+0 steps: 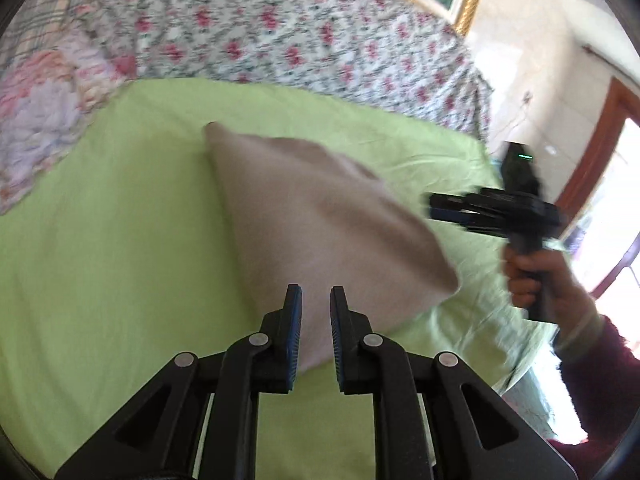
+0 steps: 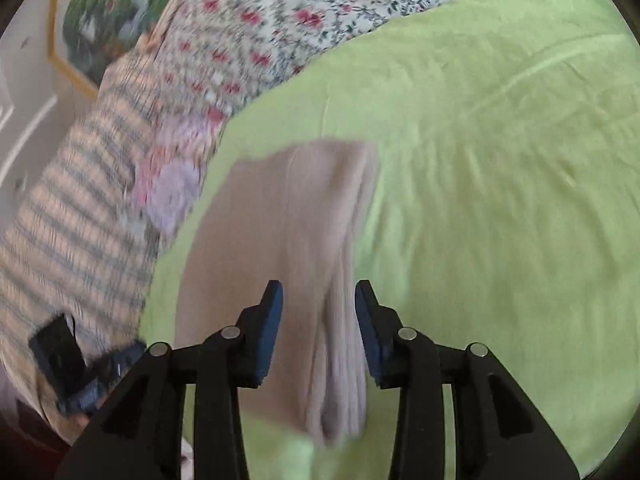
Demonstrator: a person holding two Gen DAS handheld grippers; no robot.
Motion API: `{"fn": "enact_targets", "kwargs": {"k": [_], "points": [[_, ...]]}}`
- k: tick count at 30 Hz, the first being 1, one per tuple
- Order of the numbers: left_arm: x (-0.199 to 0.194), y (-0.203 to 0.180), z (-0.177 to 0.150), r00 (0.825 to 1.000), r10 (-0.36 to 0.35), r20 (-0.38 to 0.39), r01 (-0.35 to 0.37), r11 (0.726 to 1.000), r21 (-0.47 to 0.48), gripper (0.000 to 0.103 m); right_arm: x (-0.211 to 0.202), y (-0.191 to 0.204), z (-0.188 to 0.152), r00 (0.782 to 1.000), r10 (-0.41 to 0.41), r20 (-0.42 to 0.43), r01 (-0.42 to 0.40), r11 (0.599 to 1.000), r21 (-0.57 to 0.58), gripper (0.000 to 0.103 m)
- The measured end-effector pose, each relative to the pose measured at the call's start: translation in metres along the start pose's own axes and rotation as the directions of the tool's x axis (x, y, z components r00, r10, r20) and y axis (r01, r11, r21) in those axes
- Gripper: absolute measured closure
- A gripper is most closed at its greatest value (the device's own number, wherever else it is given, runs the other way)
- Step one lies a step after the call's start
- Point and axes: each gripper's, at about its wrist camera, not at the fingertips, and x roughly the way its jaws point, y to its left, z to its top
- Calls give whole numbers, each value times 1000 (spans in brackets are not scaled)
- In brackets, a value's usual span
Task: Fold small clothes
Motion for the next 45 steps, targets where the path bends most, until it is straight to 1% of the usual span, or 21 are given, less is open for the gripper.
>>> {"fn": "enact_targets", "kwargs": {"k": [2,5,6,7,9,10,12,13,15,19,23,24,26,27,28,31,34,36,40,42,45], "points": [[16,-4,3,1000,-25,-17,25,1000,8,89,21,-8,12,1000,-12,-5,12,999,45,64],[43,-11,-6,996,-20,-85,23,999,31,89,46,-16,20,998,53,-36,-50,995,87,65],[53,-12,-10,993,-16,-118,20,999,33,89,51,-11,22,996,65,-54,-60,995,75,83],[63,-11,-16,988,-5,-153,10,999,32,89,49,-6,21,997,52,-49,-50,997,54,90],[77,-7,-23,980,8,-199,-5,1000,19,90,28,8,23,998,67,13,-67,998,-6,94],[77,-7,-26,981,1,-195,1,1000,10,90,23,11,25,997,66,34,-65,998,-25,95],[78,-10,-28,981,1,-194,1,1000,10,90,23,13,26,999,-16,35,19,997,-73,95],[79,-11,-28,981,2,-196,-1,1000,9,90,32,12,25,995,-96,13,97,990,-106,95],[83,-14,-29,979,3,-203,-1,1000,9,90,54,4,20,985,-172,-20,168,978,-121,95],[84,-23,-29,979,29,-203,-23,999,31,90,59,3,17,981,-196,15,196,974,-113,95],[78,-20,-31,980,7,-201,-7,1000,1,90,33,17,13,971,-227,70,234,967,-100,90],[77,-19,-30,980,1,-199,-3,1000,-5,90,18,24,9,974,-207,94,216,972,-94,90],[76,-19,-31,981,-3,-196,1,1000,-11,90,-5,37,-3,986,-125,115,137,984,-109,90],[74,-19,-32,981,-3,-196,1,1000,-12,89,-15,48,-16,992,-76,106,90,986,-142,90],[71,-20,-31,981,-6,-196,3,1000,-12,89,-21,57,-28,994,-60,93,75,983,-167,90],[54,-24,-26,985,-16,-174,15,1000,-5,89,-25,72,-56,997,-57,49,66,973,-222,90],[29,-24,-13,996,-3,-93,5,1000,20,87,-20,70,-69,995,-102,24,104,966,-238,90],[20,-16,0,999,12,-49,-12,1000,3,81,-17,65,-67,994,-109,28,113,970,-214,90],[30,4,19,998,59,-35,-60,998,-23,80,-7,57,-41,993,-96,67,105,982,-155,90],[43,10,22,996,58,-66,-60,997,-37,81,2,53,-31,995,-84,52,90,987,-132,90],[68,19,16,983,88,-160,-95,995,-38,81,31,37,-22,990,-143,-10,141,984,-111,90]]}}
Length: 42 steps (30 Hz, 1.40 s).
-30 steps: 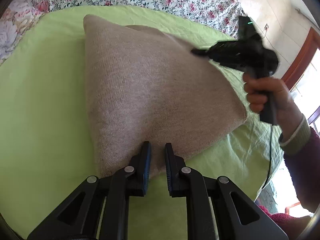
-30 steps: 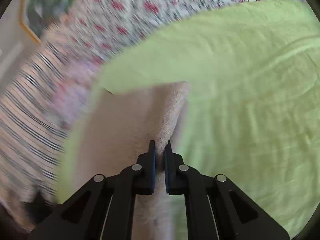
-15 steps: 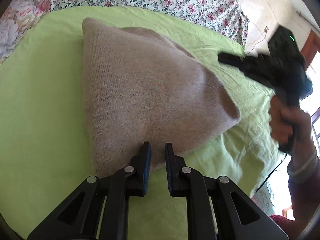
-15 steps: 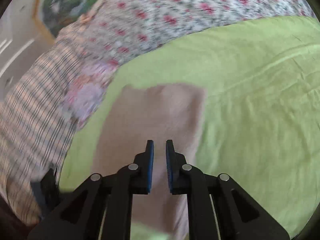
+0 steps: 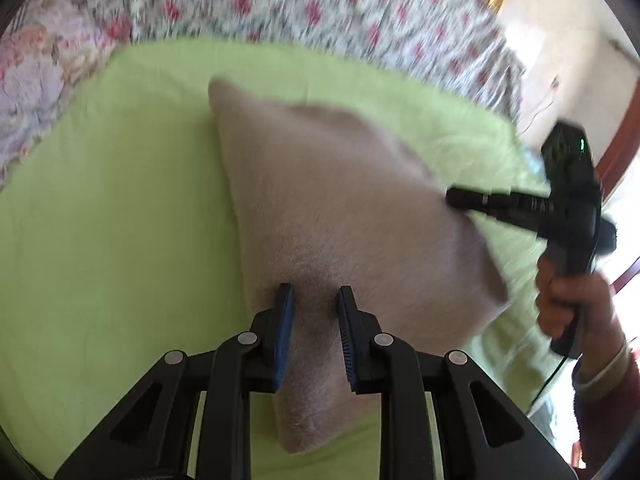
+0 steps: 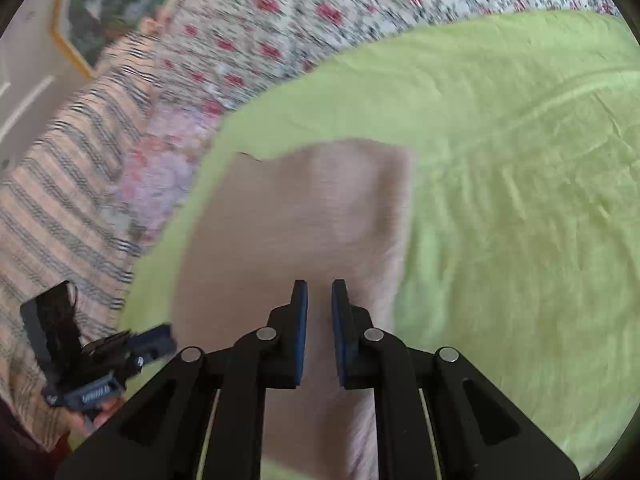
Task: Fold small clothes
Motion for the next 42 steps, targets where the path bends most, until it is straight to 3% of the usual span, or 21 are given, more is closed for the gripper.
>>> {"fn": "enact_targets", "kwargs": {"k": [3,7,12,16,19,20,22,25,37,42], "points": [[5,3,-5,1000,-9,-8,9,1000,-7,81,16,-13,0,998,-55,-10,55,998,6,98],[3,5,-8,1000,-15,-6,15,1000,-22,81,4,-15,0,1000,-26,16,26,999,28,97],[-17,0,-15,999,-44,20,45,998,-41,83,-40,19,-32,997,67,40,-63,995,-75,94],[-32,-7,-36,996,-76,35,77,997,-17,82,-48,23,-73,1000,23,-16,-24,993,-118,93],[-24,-9,-54,999,-40,-5,40,999,-2,83,-35,1,-98,993,-107,-49,101,988,-115,95],[-21,-8,-58,999,-40,-14,40,999,-10,83,-36,-4,-101,996,-85,-37,82,992,-92,95],[-21,-11,-62,1000,-14,1,14,1000,3,83,-40,-12,-101,997,-71,-19,70,997,-46,95],[-21,-20,-63,999,35,1,-35,999,26,82,-42,-8,-102,993,-114,-12,112,991,-78,95],[-27,-16,-64,1000,19,-7,-20,999,-29,80,-53,-5,-99,980,-201,-15,198,975,-101,93],[-44,-13,-68,1000,21,7,-21,998,-60,65,-74,0,-102,986,-167,18,168,982,-84,93]]}}
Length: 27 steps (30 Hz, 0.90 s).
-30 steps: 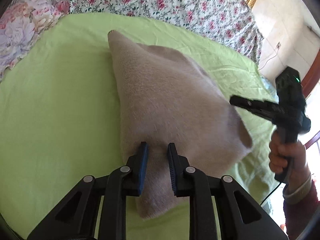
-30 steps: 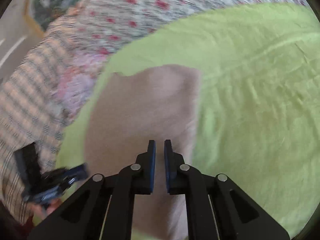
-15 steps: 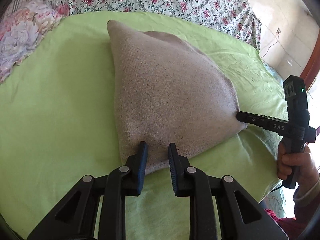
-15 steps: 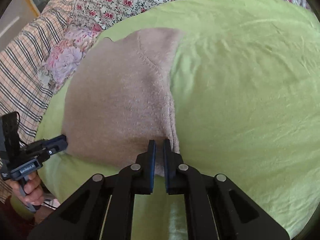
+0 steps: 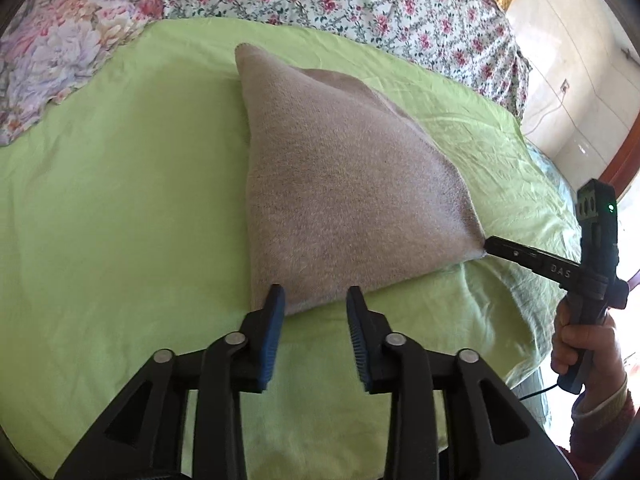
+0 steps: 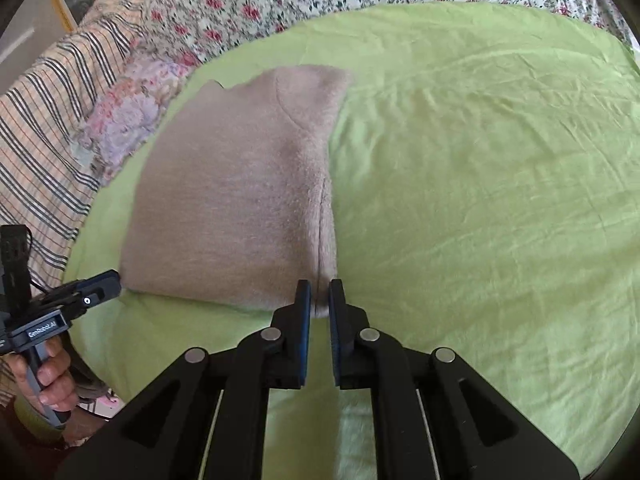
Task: Fold small clothes
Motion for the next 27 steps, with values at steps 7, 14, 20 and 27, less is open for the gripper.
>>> {"fn": "enact_targets", "kwargs": {"k": [7,14,20,27], "points": [[-21,10,3,999,3,36,-2,999,-35,57,-9,2,15,998,49,43,-51,998,38,92],[-18,22,30,998,26,54,-23,998,-53,50,-1,4,50,991,98,96,-103,993,52,63],[-2,28,59,998,27,54,-21,995,-96,48,39,-22,106,981,168,100,-181,973,141,63],[35,49,118,1000,9,14,-7,991,-133,44,92,-36,173,980,190,58,-198,961,194,63]]}}
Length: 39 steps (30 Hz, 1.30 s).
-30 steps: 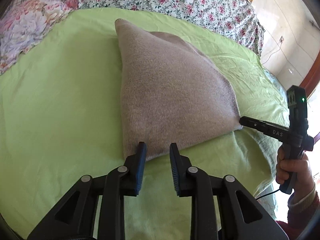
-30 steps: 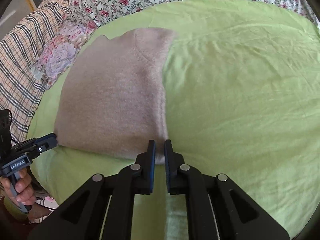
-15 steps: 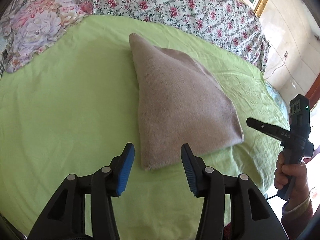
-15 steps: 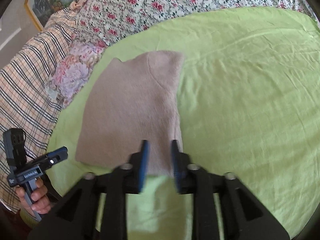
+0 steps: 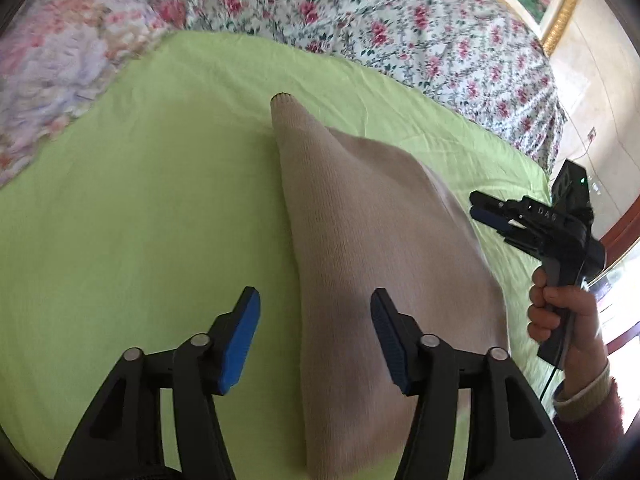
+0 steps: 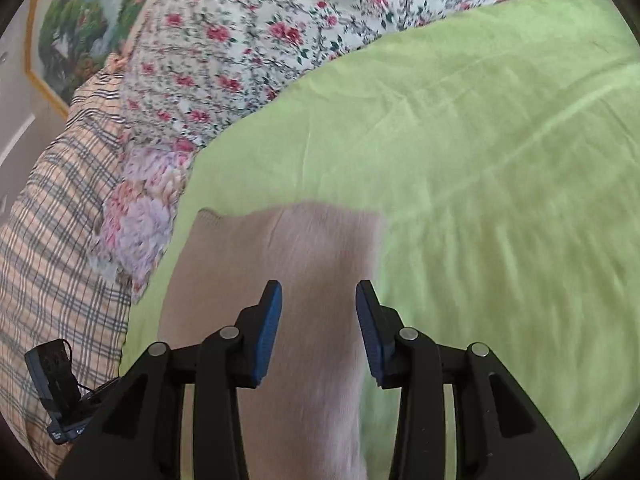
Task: Fold small clothes
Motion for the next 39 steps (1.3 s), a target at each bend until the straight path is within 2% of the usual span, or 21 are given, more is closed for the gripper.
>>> {"fn": "enact_targets", "kwargs": {"k": [2,5,6,7,10,13,15,20,21,23,24,25,26,27,28,31,35,39], "points": [[16,8,23,998,-61,-21,60,997,-37,44,12,-4,9,1000,-4,-15,4,1000,12,63],[39,17,46,996,-80,-48,76,994,-81,44,25,-9,11,999,8,-34,-8,1000,17,63],[44,18,50,996,-79,-50,75,994,-86,42,28,-7,12,999,21,-37,-20,1000,3,79],[49,19,54,996,-69,-52,64,994,-89,42,25,-6,12,1000,16,-19,-16,1000,-8,102],[58,16,60,998,-25,-49,22,997,-69,41,5,-9,15,997,-23,69,24,1000,-17,103],[67,15,61,998,18,-55,-21,998,-55,39,12,-24,14,997,-68,35,68,998,9,103],[68,12,59,998,28,-53,-31,998,-53,39,12,-26,11,999,-44,24,43,999,20,102],[67,5,59,997,62,-39,-63,998,-14,38,0,-21,10,998,9,68,-13,998,63,98],[68,6,59,997,63,-40,-64,998,-16,36,3,-21,10,999,6,53,-10,997,72,94],[70,10,60,997,58,-43,-59,998,-29,34,16,-20,10,999,-31,8,30,997,66,72],[71,12,59,998,50,-45,-52,998,-36,34,25,-21,8,999,-38,-24,40,997,64,56],[71,12,59,998,47,-46,-48,998,-41,34,31,-21,7,998,-38,-41,41,997,65,56],[71,12,59,998,47,-47,-49,998,-44,34,37,-20,5,998,-27,-57,30,998,60,60],[70,12,57,998,49,-47,-51,998,-45,34,38,-18,4,998,-14,-55,17,999,51,87],[68,11,58,997,59,-53,-61,997,-41,34,35,-15,4,999,-28,-35,30,999,39,93],[63,4,59,995,88,-42,-89,996,-15,34,21,-17,9,999,-40,30,39,998,44,95],[78,9,57,994,85,-68,-87,996,-21,28,44,-22,5,989,-141,-41,141,990,-9,95],[71,16,54,997,53,-64,-57,996,-63,27,25,-19,4,987,-160,-3,160,987,17,84]]}}
